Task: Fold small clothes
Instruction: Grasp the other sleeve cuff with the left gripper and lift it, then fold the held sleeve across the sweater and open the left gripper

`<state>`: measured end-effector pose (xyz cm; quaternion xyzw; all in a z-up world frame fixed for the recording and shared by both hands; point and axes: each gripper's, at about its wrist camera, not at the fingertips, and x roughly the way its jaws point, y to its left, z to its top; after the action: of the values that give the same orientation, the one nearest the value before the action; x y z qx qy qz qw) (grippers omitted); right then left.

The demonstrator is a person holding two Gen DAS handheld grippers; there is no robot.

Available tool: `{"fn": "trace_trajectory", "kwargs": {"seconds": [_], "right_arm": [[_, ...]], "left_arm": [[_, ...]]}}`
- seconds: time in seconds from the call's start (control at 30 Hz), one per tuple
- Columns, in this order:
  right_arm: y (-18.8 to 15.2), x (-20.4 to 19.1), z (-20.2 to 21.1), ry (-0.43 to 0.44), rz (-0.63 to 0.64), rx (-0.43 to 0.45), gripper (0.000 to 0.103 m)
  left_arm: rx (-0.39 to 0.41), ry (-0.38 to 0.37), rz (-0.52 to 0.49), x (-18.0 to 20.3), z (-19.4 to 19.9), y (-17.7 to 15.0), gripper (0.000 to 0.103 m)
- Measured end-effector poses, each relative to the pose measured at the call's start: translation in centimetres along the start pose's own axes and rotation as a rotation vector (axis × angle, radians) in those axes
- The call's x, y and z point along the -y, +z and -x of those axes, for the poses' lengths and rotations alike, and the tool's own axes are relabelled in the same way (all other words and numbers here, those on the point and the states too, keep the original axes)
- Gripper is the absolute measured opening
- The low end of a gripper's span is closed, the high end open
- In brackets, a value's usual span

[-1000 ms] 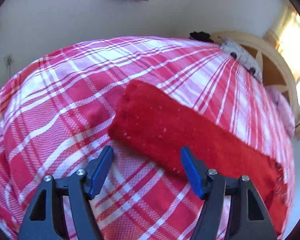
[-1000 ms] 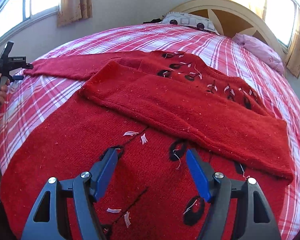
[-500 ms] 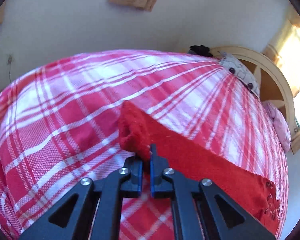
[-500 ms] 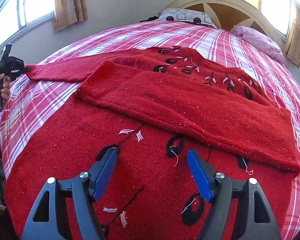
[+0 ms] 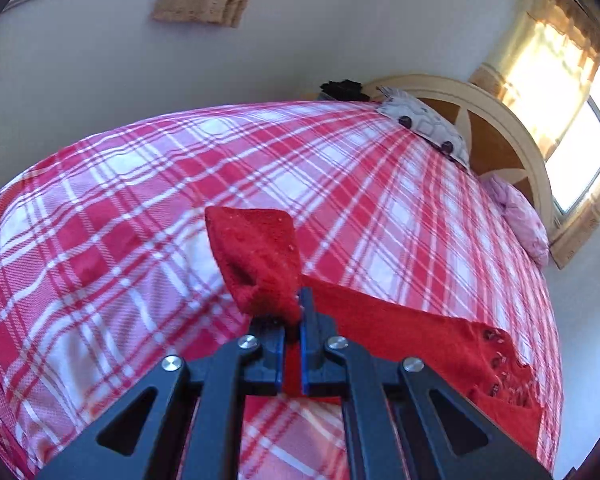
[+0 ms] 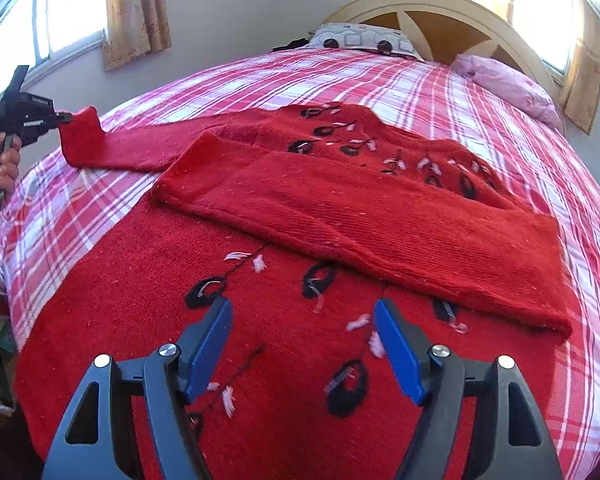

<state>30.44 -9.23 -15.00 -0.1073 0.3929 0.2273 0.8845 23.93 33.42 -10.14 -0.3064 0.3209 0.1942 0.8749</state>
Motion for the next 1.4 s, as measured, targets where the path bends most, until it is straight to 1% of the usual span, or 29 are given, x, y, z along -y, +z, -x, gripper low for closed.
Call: {"fn": "trace_trajectory", "kwargs": {"seconds": [0.23,0.47,0.6,0.9,1.0,1.17,1.3,1.37,1.4], "right_arm": [[-0.6,3.1,1.8,-0.011,-0.118,0.011,0.073],[-2.0,3.7,2.4,-0.035,-0.121,0.013,0.073],[-2.4,3.6,2.8,-0.043,-0.104,0.020,0.073],[-2.6,4.7,3.2,-0.039,-0.137,0.039,0.073],[-2.6,4.8,3.2,-0.041,-0.141,0.037,0.073],[-2.7,5.1,3.2,-0.040,-0.144,0.039,0.073],[-2.7,6.0,3.2,-0.043,-0.167,0.047,0.073],[-2.8,7.0,3.2,-0.052,-0.194,0.053,0.073],[-2.9,7.4,3.2,-0.057,-0.209,0.054,0.073]], "left_arm": [[0.005,-0.114,-0.106,6.9,1.9,-1.4,0.005],[-0.010,-0.198,-0.167,12.2,2.5,-2.8,0.005],[-0.023,-0.225,-0.179,14.4,2.4,-3.5,0.005],[-0.049,-0.295,-0.233,19.5,2.7,-5.8,0.005],[-0.042,-0.309,-0.265,21.4,2.8,-6.5,0.005],[-0.038,-0.333,-0.286,24.2,2.7,-7.5,0.005],[-0.046,-0.357,-0.329,26.9,2.4,-9.9,0.005],[-0.049,-0.358,-0.372,28.2,1.9,-11.6,0.005],[-0.045,-0.346,-0.405,29.0,1.4,-12.7,0.005]]}}
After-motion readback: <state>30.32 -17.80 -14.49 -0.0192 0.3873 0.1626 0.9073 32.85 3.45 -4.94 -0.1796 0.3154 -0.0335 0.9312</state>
